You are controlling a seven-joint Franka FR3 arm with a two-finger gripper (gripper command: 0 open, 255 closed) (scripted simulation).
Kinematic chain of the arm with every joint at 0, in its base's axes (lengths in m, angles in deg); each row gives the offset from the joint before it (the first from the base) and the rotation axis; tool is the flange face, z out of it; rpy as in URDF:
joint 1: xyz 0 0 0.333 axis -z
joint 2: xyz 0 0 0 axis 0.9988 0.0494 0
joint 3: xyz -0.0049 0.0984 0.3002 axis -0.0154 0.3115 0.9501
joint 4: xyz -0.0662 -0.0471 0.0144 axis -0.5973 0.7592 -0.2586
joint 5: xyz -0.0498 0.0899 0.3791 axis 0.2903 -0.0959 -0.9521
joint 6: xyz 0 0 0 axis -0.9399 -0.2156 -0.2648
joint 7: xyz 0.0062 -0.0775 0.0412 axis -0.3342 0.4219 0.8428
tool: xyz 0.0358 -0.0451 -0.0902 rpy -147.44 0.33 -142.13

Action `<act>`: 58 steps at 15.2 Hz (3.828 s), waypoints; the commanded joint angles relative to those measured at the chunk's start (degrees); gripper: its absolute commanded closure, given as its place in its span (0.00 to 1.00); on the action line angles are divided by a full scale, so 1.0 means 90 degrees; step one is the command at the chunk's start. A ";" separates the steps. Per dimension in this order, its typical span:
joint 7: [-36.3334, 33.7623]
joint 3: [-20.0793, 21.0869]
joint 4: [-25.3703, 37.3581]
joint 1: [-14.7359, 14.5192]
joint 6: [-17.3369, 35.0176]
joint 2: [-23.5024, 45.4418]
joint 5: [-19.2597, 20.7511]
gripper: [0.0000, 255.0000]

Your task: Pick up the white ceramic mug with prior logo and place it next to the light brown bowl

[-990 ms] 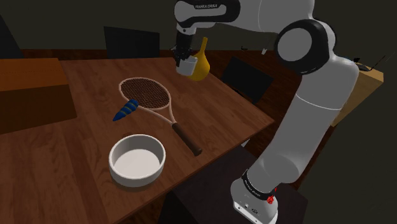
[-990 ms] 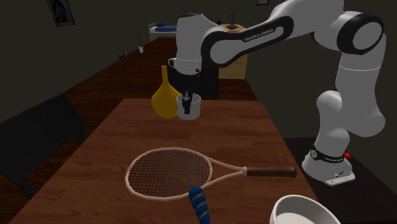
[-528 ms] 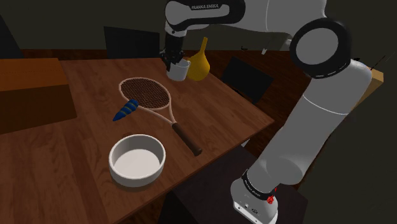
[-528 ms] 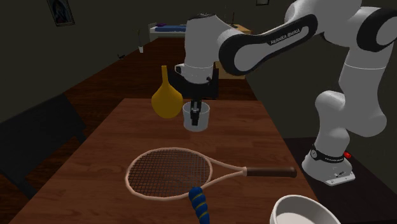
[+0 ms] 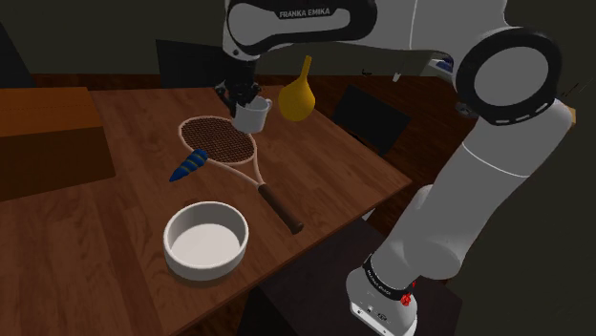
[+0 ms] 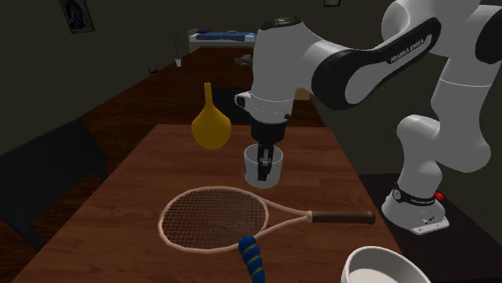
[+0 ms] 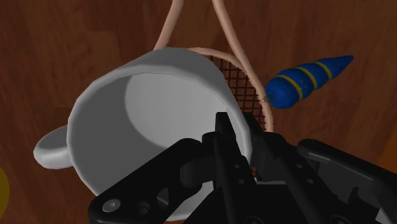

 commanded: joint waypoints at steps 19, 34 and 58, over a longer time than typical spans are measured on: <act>-0.3005 0.1340 0.1092 -0.1619 -0.0545 0.0828 0.0317 1.00; -0.3700 0.1518 0.0999 -0.1999 0.0091 0.1459 0.0547 1.00; -0.3918 0.1443 0.0282 -0.2026 0.1272 0.1950 0.0769 0.00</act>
